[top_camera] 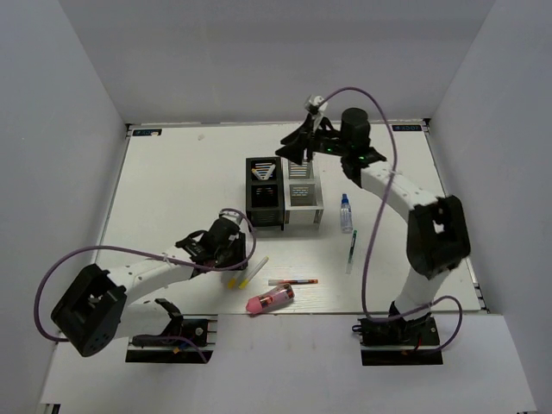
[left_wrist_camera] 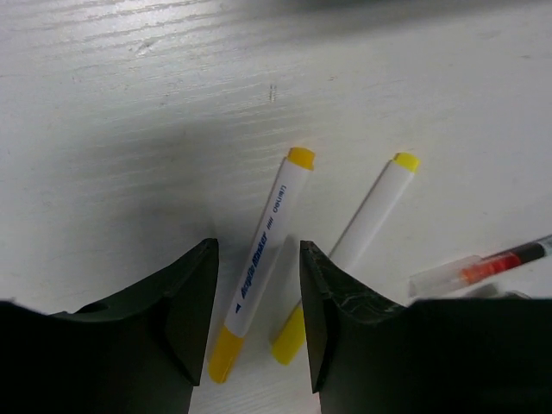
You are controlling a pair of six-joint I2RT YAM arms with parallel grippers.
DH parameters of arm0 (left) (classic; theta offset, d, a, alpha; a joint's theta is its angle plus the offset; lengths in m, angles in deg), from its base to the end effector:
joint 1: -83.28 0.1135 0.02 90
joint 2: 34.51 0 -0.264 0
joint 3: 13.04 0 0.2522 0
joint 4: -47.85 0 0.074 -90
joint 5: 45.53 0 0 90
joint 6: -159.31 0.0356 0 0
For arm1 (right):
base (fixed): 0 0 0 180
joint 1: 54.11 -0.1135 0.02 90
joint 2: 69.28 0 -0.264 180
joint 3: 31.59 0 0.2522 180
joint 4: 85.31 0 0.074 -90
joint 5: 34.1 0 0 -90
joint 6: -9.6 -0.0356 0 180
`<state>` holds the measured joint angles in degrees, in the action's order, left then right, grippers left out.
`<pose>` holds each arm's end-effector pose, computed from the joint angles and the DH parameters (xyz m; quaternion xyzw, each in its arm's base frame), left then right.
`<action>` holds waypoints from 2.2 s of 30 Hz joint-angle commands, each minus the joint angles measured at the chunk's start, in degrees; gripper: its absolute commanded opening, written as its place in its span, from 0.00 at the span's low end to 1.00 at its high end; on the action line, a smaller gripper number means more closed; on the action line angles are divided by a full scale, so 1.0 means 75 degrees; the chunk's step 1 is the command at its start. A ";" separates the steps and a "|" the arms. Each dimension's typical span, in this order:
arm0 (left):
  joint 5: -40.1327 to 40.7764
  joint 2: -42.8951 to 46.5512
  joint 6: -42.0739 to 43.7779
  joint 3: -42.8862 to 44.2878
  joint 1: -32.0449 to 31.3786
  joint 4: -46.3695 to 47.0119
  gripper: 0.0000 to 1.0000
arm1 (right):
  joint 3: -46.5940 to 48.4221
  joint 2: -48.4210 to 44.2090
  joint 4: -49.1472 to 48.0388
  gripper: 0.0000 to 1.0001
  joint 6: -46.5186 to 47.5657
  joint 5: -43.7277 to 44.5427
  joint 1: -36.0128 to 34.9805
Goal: Sort the stationery into containers
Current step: Pick up the pen from the center of the board, then place the pen in the storage box.
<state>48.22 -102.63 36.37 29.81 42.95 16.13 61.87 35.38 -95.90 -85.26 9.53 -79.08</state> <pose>0.1611 -0.1337 0.1590 0.0525 0.9569 -0.1443 0.2466 0.3814 0.2060 0.3189 -0.3867 0.5951 0.4368 0.5527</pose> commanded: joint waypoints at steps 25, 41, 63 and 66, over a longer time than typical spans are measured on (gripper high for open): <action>0.2055 -0.0108 -0.0133 0.1826 -0.1219 -0.1543 0.00 | -0.4743 -0.6372 0.4091 0.42 0.2429 -0.0321 0.0330; 0.4055 -0.1696 0.3396 0.5086 -0.0962 0.2903 0.00 | -0.4874 -0.5998 0.5849 0.18 0.3437 -0.0298 0.0060; 0.4118 -0.5286 0.3175 0.7256 0.0433 0.3425 0.00 | -0.5260 -0.6244 0.5744 0.52 0.3648 -0.0099 0.0037; 0.4048 -0.5215 0.2975 0.6964 0.0433 0.3496 0.00 | -0.5166 -0.6046 0.5698 0.61 0.3602 -0.0145 0.0013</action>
<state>80.17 -143.92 61.35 83.81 46.20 42.16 21.70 -10.93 -52.37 -58.58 9.22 -78.77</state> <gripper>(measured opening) 0.218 0.595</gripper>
